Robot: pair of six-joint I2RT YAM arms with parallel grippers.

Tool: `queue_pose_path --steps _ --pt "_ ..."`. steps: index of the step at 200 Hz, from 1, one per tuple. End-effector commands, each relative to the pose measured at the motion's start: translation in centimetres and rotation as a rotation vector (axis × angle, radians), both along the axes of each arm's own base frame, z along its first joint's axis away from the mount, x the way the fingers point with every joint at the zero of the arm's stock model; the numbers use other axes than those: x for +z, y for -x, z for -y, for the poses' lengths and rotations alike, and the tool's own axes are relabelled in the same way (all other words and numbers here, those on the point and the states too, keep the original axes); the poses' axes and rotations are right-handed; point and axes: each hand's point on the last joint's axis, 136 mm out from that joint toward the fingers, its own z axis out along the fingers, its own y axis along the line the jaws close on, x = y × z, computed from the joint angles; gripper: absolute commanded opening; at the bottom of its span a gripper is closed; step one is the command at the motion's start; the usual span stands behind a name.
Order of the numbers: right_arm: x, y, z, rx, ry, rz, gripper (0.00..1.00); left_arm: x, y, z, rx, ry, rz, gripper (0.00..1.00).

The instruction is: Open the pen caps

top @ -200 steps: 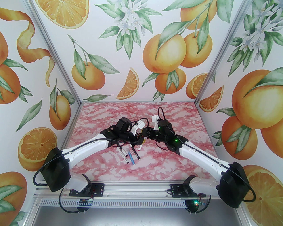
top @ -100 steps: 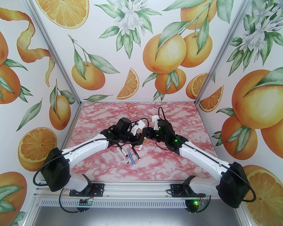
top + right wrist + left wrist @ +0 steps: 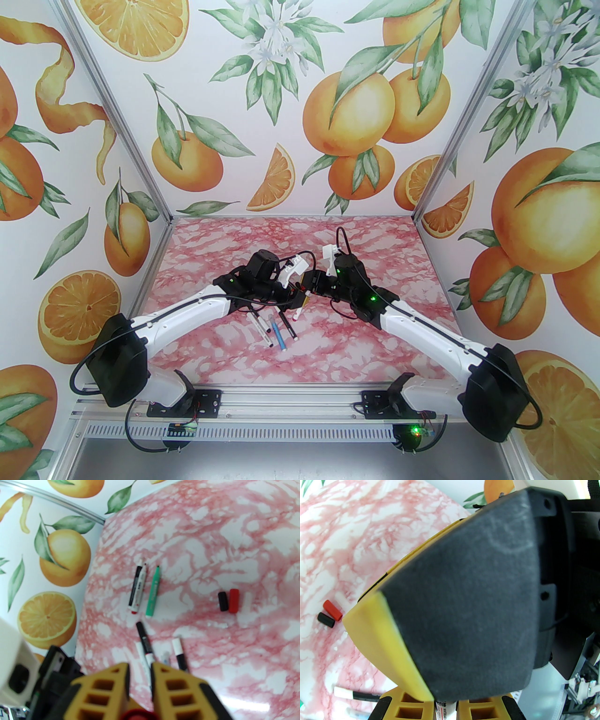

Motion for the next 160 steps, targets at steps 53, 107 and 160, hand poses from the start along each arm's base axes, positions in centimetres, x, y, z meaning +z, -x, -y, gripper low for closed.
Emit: queue_pose_path --steps 53,107,160 --pt "3.0 -0.1 -0.5 0.008 -0.063 0.067 0.14 0.6 0.6 0.4 -0.004 0.076 0.005 0.24" --pt "3.2 0.0 -1.1 0.028 -0.101 0.06 0.13 0.3 0.7 0.6 -0.002 0.085 -0.009 0.25" --pt "2.5 -0.3 -0.9 0.001 -0.096 0.039 0.13 0.6 0.1 0.3 0.042 0.073 0.019 0.06"
